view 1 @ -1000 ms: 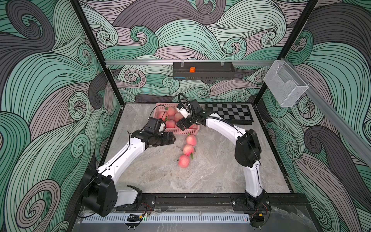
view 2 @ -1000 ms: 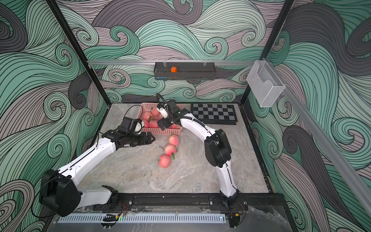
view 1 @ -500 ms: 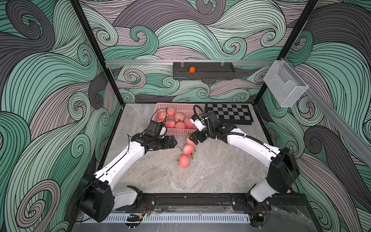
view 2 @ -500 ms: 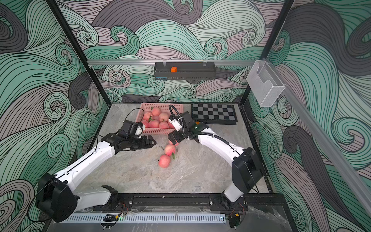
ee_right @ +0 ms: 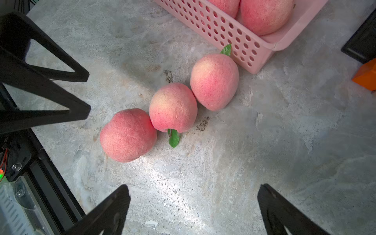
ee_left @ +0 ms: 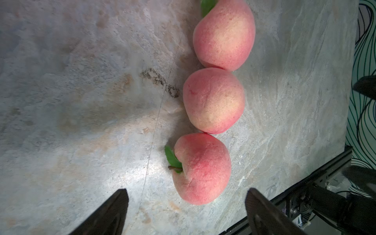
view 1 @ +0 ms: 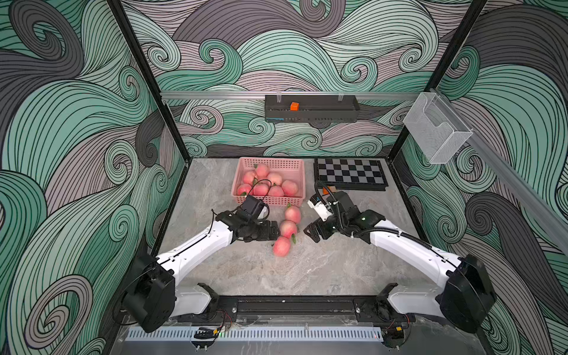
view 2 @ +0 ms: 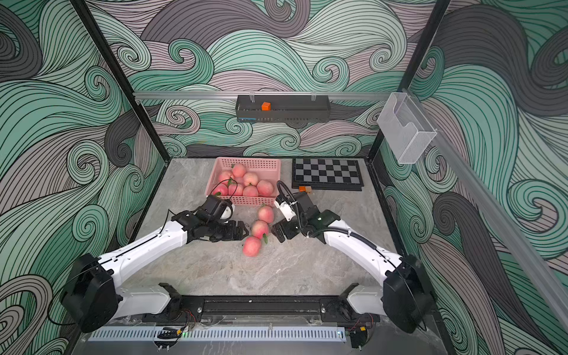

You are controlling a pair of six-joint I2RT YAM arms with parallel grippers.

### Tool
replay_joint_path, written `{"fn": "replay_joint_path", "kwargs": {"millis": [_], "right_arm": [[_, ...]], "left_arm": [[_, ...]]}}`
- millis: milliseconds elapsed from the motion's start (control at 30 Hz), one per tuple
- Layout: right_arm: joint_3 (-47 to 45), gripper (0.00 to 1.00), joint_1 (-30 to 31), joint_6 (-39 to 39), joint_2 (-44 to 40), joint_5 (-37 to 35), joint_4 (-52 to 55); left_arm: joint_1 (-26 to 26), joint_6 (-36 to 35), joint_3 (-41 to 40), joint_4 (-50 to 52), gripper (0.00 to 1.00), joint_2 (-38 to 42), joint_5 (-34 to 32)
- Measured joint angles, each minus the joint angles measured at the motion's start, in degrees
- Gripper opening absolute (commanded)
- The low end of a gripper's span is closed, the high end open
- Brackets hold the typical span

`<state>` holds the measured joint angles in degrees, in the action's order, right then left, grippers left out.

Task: Put the peaches into the basket
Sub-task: Place the peach in the basket, then pick up the peach from the center of the board.

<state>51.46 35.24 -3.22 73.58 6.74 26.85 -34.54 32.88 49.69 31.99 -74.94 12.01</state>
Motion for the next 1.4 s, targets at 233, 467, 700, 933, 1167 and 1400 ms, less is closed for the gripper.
{"fn": "replay_joint_path", "kwargs": {"millis": [233,467,700,933,1167,1400], "right_arm": [[-4.8,0.99,-1.8,-1.4,-6.1,1.0,-0.9],[-8.5,0.99,-2.9,-2.3,-9.1,1.9,-1.0],[-9.6,0.99,-3.7,-2.8,-9.7,2.8,-1.9],[-9.9,0.99,-4.7,-2.8,-9.7,3.2,-2.4],[-10.7,0.99,-5.8,-2.8,-10.3,3.7,-2.7],[-10.7,0.99,-6.5,-2.8,-10.6,4.3,-2.7]], "left_arm": [[-3.2,1.7,0.0,-2.6,0.91,-3.7,-1.0],[-4.8,2.6,0.0,-4.9,0.91,-7.8,-1.5],[-6.9,2.9,0.0,-5.2,0.91,-11.1,-1.7],[-8.4,3.6,0.0,-6.3,0.87,-14.5,-1.9],[-8.7,4.0,0.0,-6.3,0.74,-16.1,-2.3],[-8.7,3.5,1.9,-3.8,0.57,-15.6,-3.9]]}}
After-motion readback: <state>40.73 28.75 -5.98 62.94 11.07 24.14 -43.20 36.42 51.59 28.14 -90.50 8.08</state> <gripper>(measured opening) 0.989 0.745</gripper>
